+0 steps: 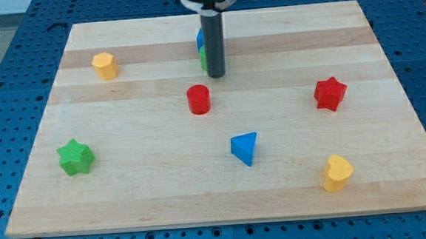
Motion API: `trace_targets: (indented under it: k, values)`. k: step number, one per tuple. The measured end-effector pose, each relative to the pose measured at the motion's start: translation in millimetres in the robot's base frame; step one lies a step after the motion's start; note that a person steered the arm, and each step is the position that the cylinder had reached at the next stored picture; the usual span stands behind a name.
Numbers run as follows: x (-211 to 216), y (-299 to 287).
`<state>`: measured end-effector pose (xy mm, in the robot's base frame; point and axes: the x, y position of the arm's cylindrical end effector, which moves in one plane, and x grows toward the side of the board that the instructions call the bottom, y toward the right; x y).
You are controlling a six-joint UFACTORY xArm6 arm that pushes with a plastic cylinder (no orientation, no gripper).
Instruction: Slide the green circle near to the red circle
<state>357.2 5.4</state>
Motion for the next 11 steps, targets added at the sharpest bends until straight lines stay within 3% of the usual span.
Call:
trace_targets:
  k: [1, 2, 3, 4, 6, 8, 11]
  values:
    - [-8.0, 25.9]
    - [-54.2, 12.0]
    - [-51.2, -39.7]
    - [-13.9, -65.2]
    - [-21.7, -57.2]
    - [-0.5, -72.9]
    - [0.0, -178.8]
